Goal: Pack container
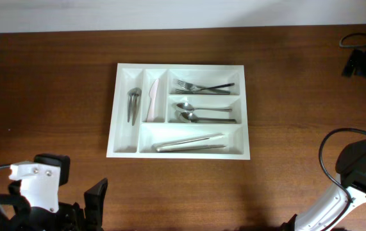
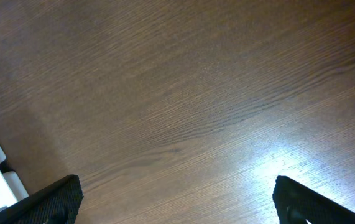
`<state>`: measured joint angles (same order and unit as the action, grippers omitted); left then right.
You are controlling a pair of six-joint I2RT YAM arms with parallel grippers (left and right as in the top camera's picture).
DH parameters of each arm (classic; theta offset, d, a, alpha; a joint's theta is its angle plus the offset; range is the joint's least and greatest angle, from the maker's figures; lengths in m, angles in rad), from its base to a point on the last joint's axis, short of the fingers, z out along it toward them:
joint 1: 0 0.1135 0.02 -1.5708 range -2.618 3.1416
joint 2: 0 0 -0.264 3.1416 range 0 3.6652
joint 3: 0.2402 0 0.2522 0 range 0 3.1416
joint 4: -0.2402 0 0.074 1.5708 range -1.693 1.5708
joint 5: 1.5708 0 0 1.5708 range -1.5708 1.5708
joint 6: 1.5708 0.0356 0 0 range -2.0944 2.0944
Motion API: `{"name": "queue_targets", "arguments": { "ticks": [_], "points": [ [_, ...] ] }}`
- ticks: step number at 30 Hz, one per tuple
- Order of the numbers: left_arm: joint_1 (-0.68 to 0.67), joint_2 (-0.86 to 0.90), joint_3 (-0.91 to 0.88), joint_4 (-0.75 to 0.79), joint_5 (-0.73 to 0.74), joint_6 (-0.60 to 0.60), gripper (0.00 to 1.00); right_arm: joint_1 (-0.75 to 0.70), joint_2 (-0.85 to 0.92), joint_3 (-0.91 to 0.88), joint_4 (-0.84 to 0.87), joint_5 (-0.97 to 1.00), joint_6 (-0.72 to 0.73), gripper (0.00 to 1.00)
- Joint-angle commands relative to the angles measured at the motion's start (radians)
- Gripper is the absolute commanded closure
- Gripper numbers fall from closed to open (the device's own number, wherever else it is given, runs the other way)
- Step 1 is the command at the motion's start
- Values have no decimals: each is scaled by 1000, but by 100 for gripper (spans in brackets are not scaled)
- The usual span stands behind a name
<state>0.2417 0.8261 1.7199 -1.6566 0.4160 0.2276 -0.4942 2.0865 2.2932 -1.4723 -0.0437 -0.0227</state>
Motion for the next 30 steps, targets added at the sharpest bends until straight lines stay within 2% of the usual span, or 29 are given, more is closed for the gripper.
{"name": "queue_targets", "arguments": {
  "ticks": [1,6,8,16,20,25,30],
  "points": [
    [-4,-9,-39,19,30,60,1,-4,-3,-1,0,-2,9,1],
    [-3,-12,-139,136,97,164,1,-4,-3,-1,0,-2,9,1],
    [-3,-23,-193,196,101,171,1,-4,-3,-1,0,-2,9,1],
    [-9,-263,-537,503,121,169,1,-4,-3,-1,0,-2,9,1],
    [-83,-365,-703,632,123,152,1,-4,-3,-1,0,-2,9,1],
    [-206,-452,-900,882,122,147,1,-3,-3,-1,0,-2,9,2],
    [-222,-506,-1047,1032,122,97,1,-4,-3,-1,0,-2,9,1]
  ]
}}
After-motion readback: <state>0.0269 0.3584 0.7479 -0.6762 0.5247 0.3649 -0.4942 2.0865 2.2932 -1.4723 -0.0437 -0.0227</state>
